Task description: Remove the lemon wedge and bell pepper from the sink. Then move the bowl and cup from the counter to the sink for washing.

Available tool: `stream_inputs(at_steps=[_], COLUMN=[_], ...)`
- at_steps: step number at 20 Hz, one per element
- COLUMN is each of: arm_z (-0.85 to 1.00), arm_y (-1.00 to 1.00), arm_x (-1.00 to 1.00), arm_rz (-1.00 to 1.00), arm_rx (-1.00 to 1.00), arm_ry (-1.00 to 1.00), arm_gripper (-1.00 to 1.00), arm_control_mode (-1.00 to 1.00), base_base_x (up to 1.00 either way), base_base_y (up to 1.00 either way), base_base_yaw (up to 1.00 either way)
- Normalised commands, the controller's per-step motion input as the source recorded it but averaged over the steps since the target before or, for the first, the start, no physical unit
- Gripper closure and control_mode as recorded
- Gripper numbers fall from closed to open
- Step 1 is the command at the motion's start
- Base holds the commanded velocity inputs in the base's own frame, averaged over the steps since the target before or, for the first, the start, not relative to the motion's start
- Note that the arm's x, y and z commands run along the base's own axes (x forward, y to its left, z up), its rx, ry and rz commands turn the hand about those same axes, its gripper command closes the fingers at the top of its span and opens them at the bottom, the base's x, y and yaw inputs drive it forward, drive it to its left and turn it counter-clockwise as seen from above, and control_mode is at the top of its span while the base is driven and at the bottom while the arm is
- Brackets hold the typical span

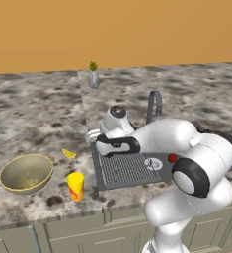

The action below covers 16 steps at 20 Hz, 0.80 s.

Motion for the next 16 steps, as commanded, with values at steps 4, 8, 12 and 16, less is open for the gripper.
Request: stream_inputs(at_steps=[4,8,12,16], arm_z=[0.36,0.36,0.32,0.15], arm_y=[-0.13,-0.15,-0.19,-0.26], arm_x=[-0.01,-0.03,-0.03,-0.11], arm_rz=[0.0,0.0,0.0,0.0], arm_rx=[-0.11,-0.1,-0.08,-0.06], arm_ry=[0.19,0.16,0.16,0.17], arm_gripper=[-1.0,-1.0,-1.0,-1.0], arm_control_mode=[-1.0,-1.0,-1.0,-1.0], base_base_x=[0.0,0.0,0.0,0.0], base_base_y=[0.0,0.0,0.0,0.0], base_base_yaw=[0.0,0.0,0.0,0.0])
